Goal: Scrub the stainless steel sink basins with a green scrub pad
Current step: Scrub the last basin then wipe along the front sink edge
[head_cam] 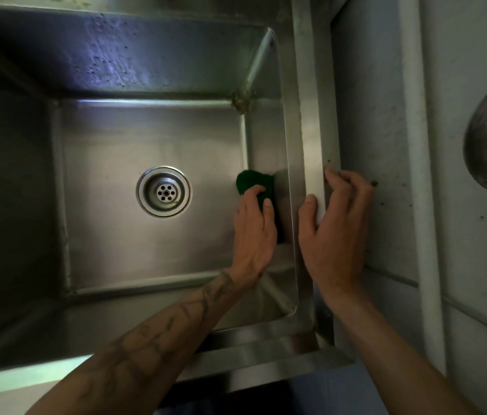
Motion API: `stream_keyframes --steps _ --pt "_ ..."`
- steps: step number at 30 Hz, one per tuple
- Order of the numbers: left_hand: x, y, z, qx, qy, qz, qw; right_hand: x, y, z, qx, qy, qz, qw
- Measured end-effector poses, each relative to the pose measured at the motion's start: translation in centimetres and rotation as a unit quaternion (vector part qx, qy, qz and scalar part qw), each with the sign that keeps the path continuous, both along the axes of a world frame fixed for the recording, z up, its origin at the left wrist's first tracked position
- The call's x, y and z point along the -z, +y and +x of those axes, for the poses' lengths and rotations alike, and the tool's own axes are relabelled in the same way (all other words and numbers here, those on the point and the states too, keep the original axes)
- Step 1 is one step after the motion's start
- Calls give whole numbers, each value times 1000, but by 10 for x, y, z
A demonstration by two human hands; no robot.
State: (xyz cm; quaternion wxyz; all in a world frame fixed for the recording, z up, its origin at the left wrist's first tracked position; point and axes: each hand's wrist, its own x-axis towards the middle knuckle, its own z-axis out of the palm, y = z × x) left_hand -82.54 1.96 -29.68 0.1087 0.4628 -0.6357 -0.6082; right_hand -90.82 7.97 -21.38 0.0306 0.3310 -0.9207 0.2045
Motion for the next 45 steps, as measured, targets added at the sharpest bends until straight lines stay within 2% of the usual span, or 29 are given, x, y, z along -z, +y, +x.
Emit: stream_keyframes --steps 2,4,8,15,17,20,22,26,28,33,39,41,45 --pt "-6 2 -2 -20 27 -47 998 2 1 0 -1 0 1 1000" --pt "-3 2 -3 -20 29 -47 998 2 1 0 -1 -1 3 1000" --pt "5 -10 -3 4 -59 61 996 1 0 1 0 -4 1 1000" --pt "-21 -26 -24 -61 81 -52 993 4 2 1 0 -9 9 1000" --pt "-15 -29 -26 -50 55 -30 997 3 1 0 -2 -8 7 1000" --pt "-1 -38 -27 -20 -47 63 997 2 1 1 -5 -4 10 1000" --pt "-2 -45 -32 -20 -60 83 995 2 2 1 -5 -4 13 1000" --pt "-21 -44 -40 -59 58 -33 996 3 2 1 -5 -6 15 1000" --pt "-21 -41 -38 -61 71 -55 994 3 3 1 -5 -3 17 1000" --pt "-4 -48 -36 -40 -61 88 993 3 4 1 -9 -7 24 1000" --pt "-22 -54 -50 -77 69 -32 994 4 4 2 -14 -6 24 1000" --pt "-15 -54 -50 -70 45 -26 996 3 3 1 -18 -4 24 1000" --pt "-3 -61 -50 -49 -63 62 995 2 3 2 -17 -5 26 1000"
